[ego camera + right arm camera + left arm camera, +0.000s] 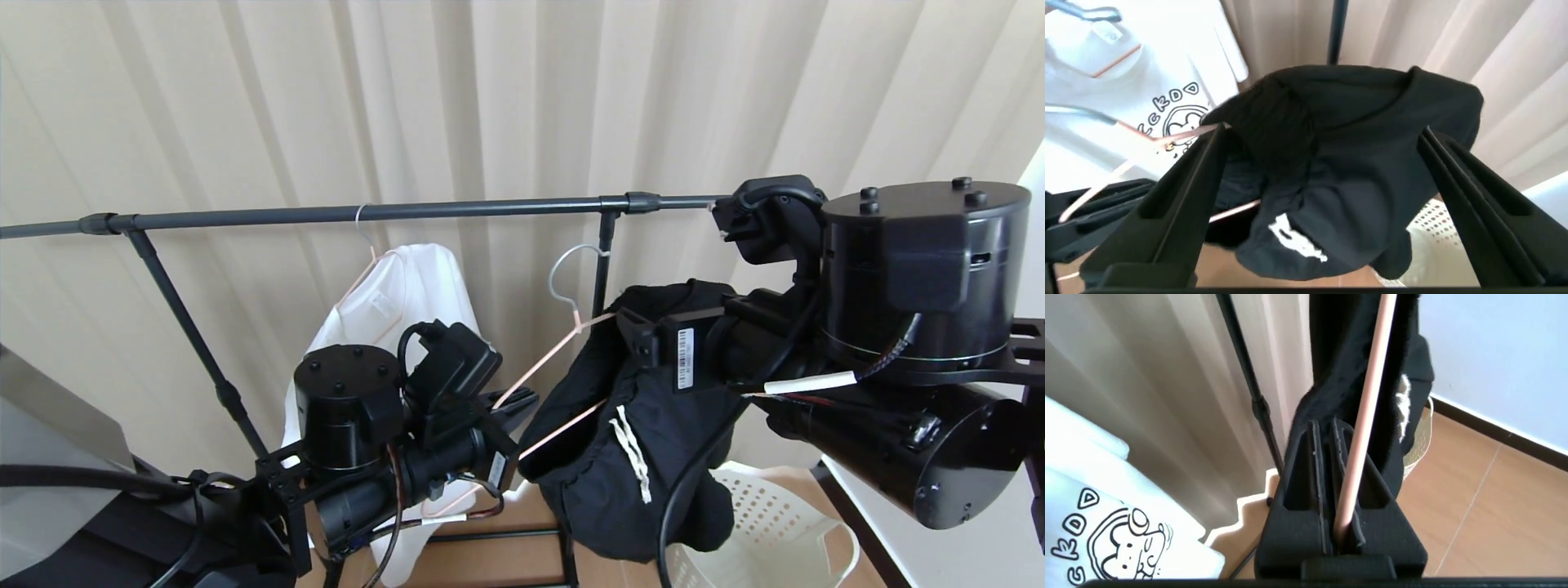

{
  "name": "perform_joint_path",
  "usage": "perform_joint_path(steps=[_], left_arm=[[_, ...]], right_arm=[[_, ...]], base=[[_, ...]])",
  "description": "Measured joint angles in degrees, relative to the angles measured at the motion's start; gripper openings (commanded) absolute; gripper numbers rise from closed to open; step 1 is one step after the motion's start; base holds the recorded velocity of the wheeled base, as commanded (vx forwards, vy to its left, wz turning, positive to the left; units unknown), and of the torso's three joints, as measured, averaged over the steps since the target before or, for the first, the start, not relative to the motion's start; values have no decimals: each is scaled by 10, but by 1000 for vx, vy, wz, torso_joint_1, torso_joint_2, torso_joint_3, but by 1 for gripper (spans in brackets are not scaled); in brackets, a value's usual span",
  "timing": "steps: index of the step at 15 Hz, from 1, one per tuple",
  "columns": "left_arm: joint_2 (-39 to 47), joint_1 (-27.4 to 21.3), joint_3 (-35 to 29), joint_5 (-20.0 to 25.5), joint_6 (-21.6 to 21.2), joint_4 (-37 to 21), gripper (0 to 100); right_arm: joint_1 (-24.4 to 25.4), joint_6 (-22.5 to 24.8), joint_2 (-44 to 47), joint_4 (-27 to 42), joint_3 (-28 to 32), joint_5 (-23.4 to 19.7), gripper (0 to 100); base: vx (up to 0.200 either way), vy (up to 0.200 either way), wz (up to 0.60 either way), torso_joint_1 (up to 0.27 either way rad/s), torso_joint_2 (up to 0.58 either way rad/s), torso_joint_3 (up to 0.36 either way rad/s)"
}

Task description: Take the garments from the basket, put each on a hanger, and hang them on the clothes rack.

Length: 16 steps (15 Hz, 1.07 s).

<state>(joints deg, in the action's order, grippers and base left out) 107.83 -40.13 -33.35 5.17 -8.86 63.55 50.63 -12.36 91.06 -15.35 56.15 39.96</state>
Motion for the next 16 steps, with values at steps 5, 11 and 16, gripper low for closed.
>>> perform_joint_path(steps=[5, 11, 16], left_arm=[[2, 21, 13, 13, -2, 1, 0], [-23, 70, 73, 103, -29, 6, 0], [-28, 68, 98, 175, -74, 33, 0]], right_arm=[[-2, 36, -41, 6, -33, -89, 100], [-169, 290, -140, 79, -77, -444, 100], [-296, 505, -99, 332, 62, -676, 100]], base=[[0, 0, 0, 0, 0, 0], [0, 0, 0, 0, 0, 0], [0, 0, 0, 0, 0, 0]])
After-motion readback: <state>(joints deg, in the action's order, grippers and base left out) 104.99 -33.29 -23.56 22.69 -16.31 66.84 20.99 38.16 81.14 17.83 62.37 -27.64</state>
